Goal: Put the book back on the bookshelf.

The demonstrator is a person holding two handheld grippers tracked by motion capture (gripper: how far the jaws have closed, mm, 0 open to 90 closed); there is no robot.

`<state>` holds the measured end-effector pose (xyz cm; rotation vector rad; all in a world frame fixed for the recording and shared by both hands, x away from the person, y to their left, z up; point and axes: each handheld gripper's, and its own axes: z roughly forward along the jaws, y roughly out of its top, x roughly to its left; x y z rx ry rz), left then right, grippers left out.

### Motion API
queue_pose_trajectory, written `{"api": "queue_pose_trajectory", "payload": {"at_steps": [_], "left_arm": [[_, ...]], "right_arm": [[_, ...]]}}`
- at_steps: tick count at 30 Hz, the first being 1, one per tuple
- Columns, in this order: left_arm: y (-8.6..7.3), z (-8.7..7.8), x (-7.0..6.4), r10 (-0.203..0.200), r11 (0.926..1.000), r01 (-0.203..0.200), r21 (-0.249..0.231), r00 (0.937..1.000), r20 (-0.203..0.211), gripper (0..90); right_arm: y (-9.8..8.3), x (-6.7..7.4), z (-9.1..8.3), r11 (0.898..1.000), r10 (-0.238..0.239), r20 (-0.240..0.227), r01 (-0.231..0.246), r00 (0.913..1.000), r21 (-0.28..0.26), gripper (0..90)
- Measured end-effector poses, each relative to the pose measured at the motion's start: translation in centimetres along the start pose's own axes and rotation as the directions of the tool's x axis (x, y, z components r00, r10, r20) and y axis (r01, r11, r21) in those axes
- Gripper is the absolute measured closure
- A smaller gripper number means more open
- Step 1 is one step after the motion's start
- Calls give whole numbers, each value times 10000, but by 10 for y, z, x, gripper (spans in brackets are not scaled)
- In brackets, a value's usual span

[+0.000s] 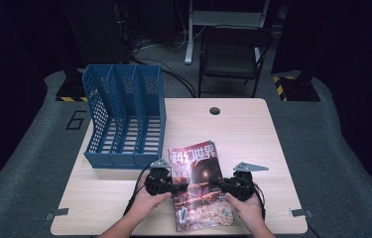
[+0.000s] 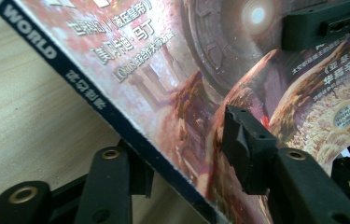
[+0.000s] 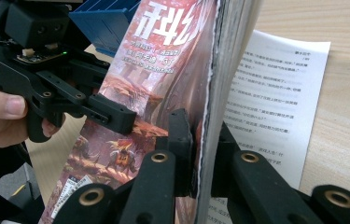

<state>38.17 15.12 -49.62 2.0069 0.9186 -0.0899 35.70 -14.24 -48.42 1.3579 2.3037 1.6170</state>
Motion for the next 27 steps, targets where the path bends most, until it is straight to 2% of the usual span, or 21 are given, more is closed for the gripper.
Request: {"api": "queue_pose_trajectory", "payload": {"at_steps": [3, 5, 11, 14, 21, 24, 27], "left_arm": [[2, -4, -2, -78, 9999, 79, -74, 10000, 39, 632], [3, -6, -4, 22, 9999, -22, -105, 10000, 63, 657], [5, -14, -4, 213, 9997, -212, -151, 9997, 78, 686], [6, -16, -5, 109, 9996, -107, -275, 9999, 46, 704], [10, -23, -8, 282, 9995, -283, -152, 9996, -56, 731], [13, -27, -9, 388, 9988, -391, -297, 9992, -114, 744], [15, -32, -10, 232, 9982, -237, -549, 9997, -99, 760]], "right_arm": [[1, -2, 0, 10000, -14, -35, 14, 10000, -26, 825], [1, -2, -2, 9999, 123, -86, -122, 9999, 75, 823], [3, -2, -2, 9998, 115, -250, -111, 9996, 168, 809], [3, -2, -2, 9995, 202, -259, -196, 9995, 238, 799], [3, -5, 0, 9988, 282, -358, -267, 9990, 412, 782], [4, -4, -1, 9989, 298, -429, -282, 9986, 370, 784], [6, -2, -2, 9989, 337, -500, -320, 9982, 334, 786]]}}
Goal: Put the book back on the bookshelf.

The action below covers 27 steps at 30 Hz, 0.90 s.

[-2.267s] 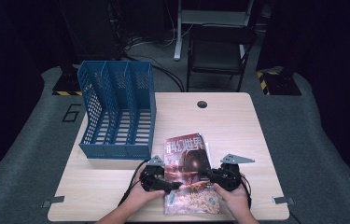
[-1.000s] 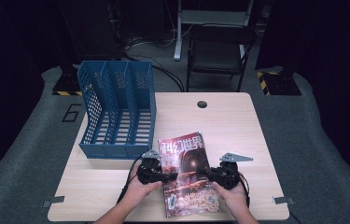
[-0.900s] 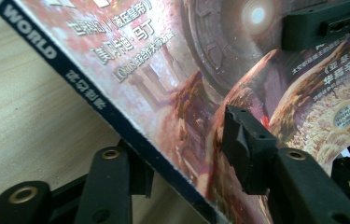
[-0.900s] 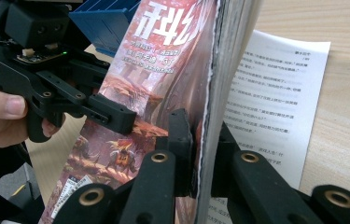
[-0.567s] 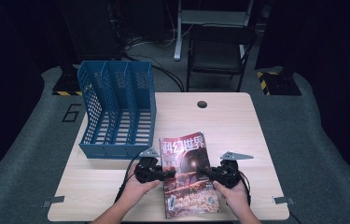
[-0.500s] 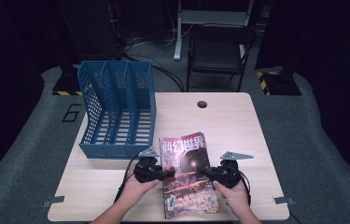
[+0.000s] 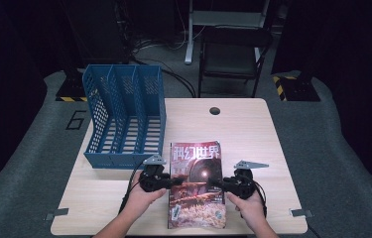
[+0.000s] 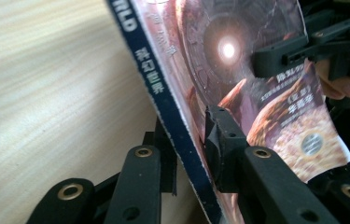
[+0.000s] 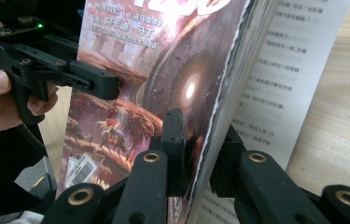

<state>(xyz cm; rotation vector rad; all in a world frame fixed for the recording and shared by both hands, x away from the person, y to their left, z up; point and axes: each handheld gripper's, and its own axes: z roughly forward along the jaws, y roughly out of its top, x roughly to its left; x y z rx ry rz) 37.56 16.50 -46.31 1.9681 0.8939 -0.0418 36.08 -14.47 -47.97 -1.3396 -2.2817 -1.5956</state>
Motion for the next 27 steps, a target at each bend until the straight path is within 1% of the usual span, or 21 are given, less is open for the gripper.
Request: {"api": "queue_pose_trajectory", "payload": {"at_steps": [1, 2, 3, 4, 8, 9, 10, 11, 12, 15, 16, 17, 18, 19, 23, 24, 25, 27], "left_arm": [[1, -1, 0, 34, 10000, -34, -35, 10000, -35, 766], [1, -2, -1, -122, 9999, 121, -116, 9999, -53, 769], [2, -4, 0, -20, 10000, 20, -27, 10000, -74, 773], [2, -4, -1, -91, 9998, 90, -168, 9999, -69, 775], [5, -9, -2, 133, 9995, -138, -271, 9997, -207, 785], [6, -10, -2, 186, 9992, -194, -338, 9995, -262, 786], [7, -11, -3, 189, 9989, -201, -434, 9994, -292, 788], [8, -13, -4, 251, 9986, -265, -464, 9992, -315, 791], [8, -14, -5, 278, 9982, -294, -520, 9991, -321, 792], [10, -17, -6, 364, 9976, -382, -586, 9988, -318, 796], [11, -18, -6, 377, 9970, -402, -654, 9985, -386, 797], [12, -19, -6, 471, 9967, -494, -645, 9982, -376, 799], [13, -19, -6, 441, 9964, -467, -704, 9983, -381, 800], [14, -21, -6, 509, 9962, -533, -687, 9980, -375, 801], [17, -26, -9, 633, 9942, -655, -853, 9976, -290, 810], [18, -27, -10, 629, 9938, -653, -897, 9976, -287, 812], [18, -28, -11, 650, 9935, -670, -921, 9976, -246, 814], [20, -30, -13, 784, 9916, -811, -1008, 9965, -300, 817]], "right_arm": [[0, 1, 0, 10000, 41, -8, -41, 10000, -37, 786], [1, 2, -1, 10000, 54, -14, -54, 10000, -63, 785], [2, 4, -1, 10000, -12, -6, 12, 10000, -72, 786], [2, 4, -1, 9999, -106, -15, 106, 9999, -62, 787], [3, 6, -1, 9997, -235, -61, 235, 9997, -48, 804], [3, 6, -1, 9992, -369, -100, 368, 9993, -136, 807], [4, 8, -1, 9990, -405, -89, 403, 9991, -206, 811], [5, 9, -2, 9983, -530, -103, 528, 9985, -236, 815], [5, 11, -3, 9982, -534, -89, 531, 9985, -262, 819], [7, 15, -5, 9961, -768, -1, 767, 9970, -425, 830], [8, 16, -5, 9953, -856, 46, 858, 9963, -457, 835], [9, 17, -6, 9942, -956, 43, 957, 9954, -486, 840], [9, 19, -7, 9929, -1053, 64, 1055, 9944, -545, 846], [10, 20, -8, 9923, -1084, 88, 1087, 9941, -600, 852], [13, 24, -13, 9844, -1472, 210, 1486, 9889, -938, 859], [14, 26, -15, 9840, -1480, 249, 1497, 9887, -969, 859], [15, 27, -16, 9806, -1611, 271, 1631, 9866, -1085, 860], [15, 30, -18, 9772, -1705, 444, 1747, 9844, -1206, 860]]}}
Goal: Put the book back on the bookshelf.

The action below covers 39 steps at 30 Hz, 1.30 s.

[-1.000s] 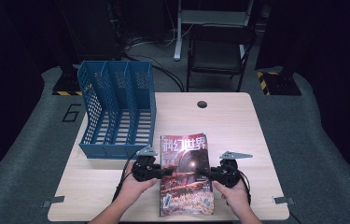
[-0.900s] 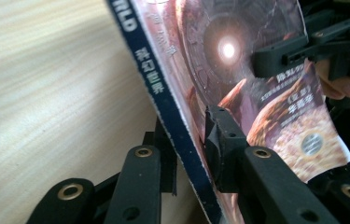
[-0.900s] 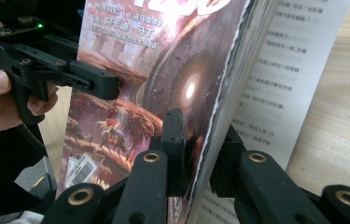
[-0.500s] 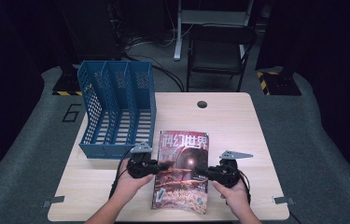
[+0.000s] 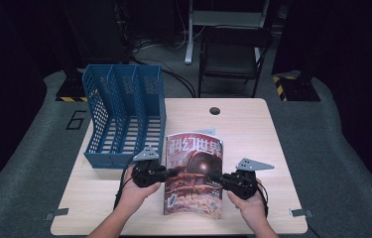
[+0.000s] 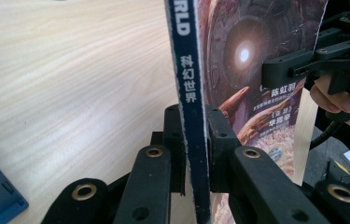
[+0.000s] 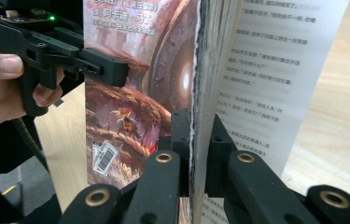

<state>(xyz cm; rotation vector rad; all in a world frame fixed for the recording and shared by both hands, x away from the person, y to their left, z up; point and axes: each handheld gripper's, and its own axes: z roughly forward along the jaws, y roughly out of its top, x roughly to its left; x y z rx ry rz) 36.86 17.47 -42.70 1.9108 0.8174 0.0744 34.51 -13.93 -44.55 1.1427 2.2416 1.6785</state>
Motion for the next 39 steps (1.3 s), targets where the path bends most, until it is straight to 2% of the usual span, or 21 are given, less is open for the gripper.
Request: {"api": "queue_pose_trajectory", "payload": {"at_steps": [7, 13, 16, 21, 26, 28, 32, 35, 37, 39], "left_arm": [[2, 0, -5, 407, 9992, -407, 5, 9989, -237, 817], [-2, 3, -6, 449, 9990, -446, 75, 9980, -439, 817], [-5, 4, -6, 263, 9996, -265, -49, 9987, -433, 818], [-6, 3, -8, 399, 9992, -401, -53, 9983, -424, 818], [-7, 4, -10, 287, 9994, -294, -155, 9988, -402, 825], [-8, 3, -8, 354, 9989, -364, -281, 9987, -373, 830], [-8, 4, -9, 103, 9990, -114, -439, 9996, -264, 837], [-7, 3, -9, 238, 9986, -250, -459, 9994, -270, 839], [-6, 2, -10, 176, 9987, -188, -472, 9995, -243, 840], [-5, 1, -9, 316, 9979, -335, -548, 9989, -347, 840]], "right_arm": [[1, 7, -3, 9963, -751, 598, 773, 9954, -364, 859], [0, 7, -1, 9952, -914, 658, 934, 9936, -283, 857], [-1, 6, -1, 9962, -843, 599, 855, 9946, -189, 855], [-1, 4, -1, 9962, -844, 548, 856, 9949, -189, 850], [-2, 2, -1, 9980, -582, 444, 592, 9973, -202, 816], [-2, 0, -1, 9990, -405, 260, 409, 9988, -156, 783], [-2, -4, 0, 9999, -106, 113, 107, 9999, -121, 765], [-3, -7, 0, 10000, 81, 67, -81, 9999, -54, 761], [-3, -8, 0, 9998, 203, -18, -203, 9998, -2, 751], [-3, -9, 1, 9997, 232, -103, -231, 9997, 38, 736]]}}
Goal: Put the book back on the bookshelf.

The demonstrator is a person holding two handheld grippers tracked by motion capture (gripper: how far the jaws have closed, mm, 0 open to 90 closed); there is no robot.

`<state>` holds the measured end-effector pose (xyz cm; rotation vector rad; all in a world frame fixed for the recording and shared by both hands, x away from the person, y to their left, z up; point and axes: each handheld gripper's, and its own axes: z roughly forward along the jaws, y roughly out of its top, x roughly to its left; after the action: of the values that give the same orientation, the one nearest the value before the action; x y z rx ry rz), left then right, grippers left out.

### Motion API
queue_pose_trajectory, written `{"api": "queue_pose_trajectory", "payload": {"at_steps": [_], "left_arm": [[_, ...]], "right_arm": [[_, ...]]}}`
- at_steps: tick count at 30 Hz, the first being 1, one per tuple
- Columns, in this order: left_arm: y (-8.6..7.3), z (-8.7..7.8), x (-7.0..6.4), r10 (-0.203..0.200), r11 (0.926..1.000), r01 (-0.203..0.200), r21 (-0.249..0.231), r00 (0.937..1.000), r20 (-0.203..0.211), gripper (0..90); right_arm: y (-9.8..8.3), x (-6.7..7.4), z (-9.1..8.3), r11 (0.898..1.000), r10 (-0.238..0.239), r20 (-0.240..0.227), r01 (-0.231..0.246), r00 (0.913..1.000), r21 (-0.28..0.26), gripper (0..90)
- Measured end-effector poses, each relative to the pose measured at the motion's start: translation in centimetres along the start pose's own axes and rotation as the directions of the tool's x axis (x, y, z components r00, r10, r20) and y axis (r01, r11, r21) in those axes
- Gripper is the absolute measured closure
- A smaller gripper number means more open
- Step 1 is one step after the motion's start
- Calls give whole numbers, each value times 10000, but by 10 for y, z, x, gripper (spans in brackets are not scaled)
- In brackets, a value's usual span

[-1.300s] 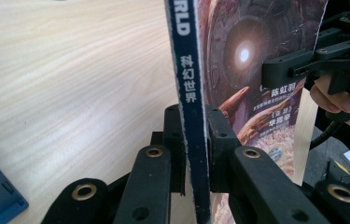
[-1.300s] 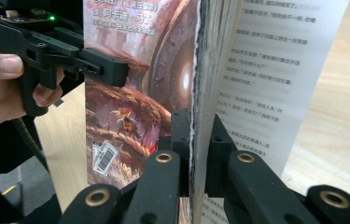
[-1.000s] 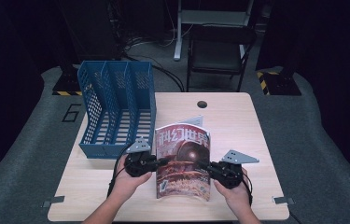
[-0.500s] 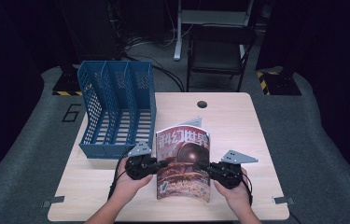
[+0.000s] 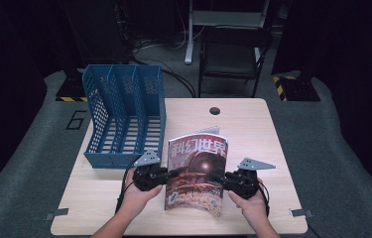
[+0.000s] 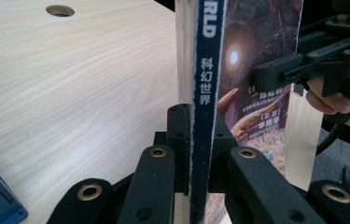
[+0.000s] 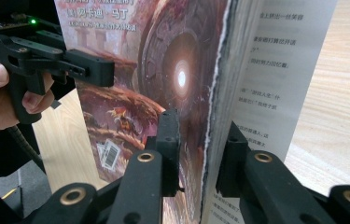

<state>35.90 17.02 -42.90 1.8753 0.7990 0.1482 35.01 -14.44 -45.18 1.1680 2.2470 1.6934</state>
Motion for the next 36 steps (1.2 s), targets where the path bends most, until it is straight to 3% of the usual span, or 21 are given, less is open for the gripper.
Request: {"api": "queue_pose_trajectory", "payload": {"at_steps": [1, 3, 10, 16, 18, 24, 26, 31, 36], "left_arm": [[0, -1, -1, -138, 9999, 138, -1, 9999, 27, 841], [0, -1, 1, -7, 10000, 7, -47, 10000, -70, 840], [0, -3, 2, -132, 9998, 130, -144, 9998, -171, 840], [-2, -4, 5, -132, 9998, 129, -163, 9997, -200, 840], [-2, -4, 6, -256, 9995, 253, -163, 9994, -213, 840], [-1, -6, 6, -131, 9998, 128, -169, 9998, -169, 839], [1, -8, 6, -195, 9994, 191, -296, 9997, -134, 839], [6, -14, 3, -18, 9983, 19, -584, 10000, 6, 839], [8, -15, -4, 483, 9961, -485, -732, 9988, -49, 838]], "right_arm": [[0, 0, 1, 10000, 60, -59, -60, 10000, 53, 720], [-1, 0, 2, 9997, 140, -320, -133, 9994, 200, 700], [-4, 6, 10, 9958, -425, -312, 449, 9986, 799, 659], [-8, 8, 16, 9867, -595, -449, 656, 9972, 1489, 660], [-10, 8, 18, 9844, -532, -479, 605, 9974, 1654, 683], [-10, 8, 21, 9787, -347, -759, 493, 9965, 1995, 786], [-8, 9, 20, 9786, -569, -758, 707, 9955, 1934, 802], [-2, 16, 15, 9799, -1201, -125, 1206, 9927, 1588, 837], [3, 21, 9, 9828, -1570, 677, 1491, 9853, 1086, 860]]}}
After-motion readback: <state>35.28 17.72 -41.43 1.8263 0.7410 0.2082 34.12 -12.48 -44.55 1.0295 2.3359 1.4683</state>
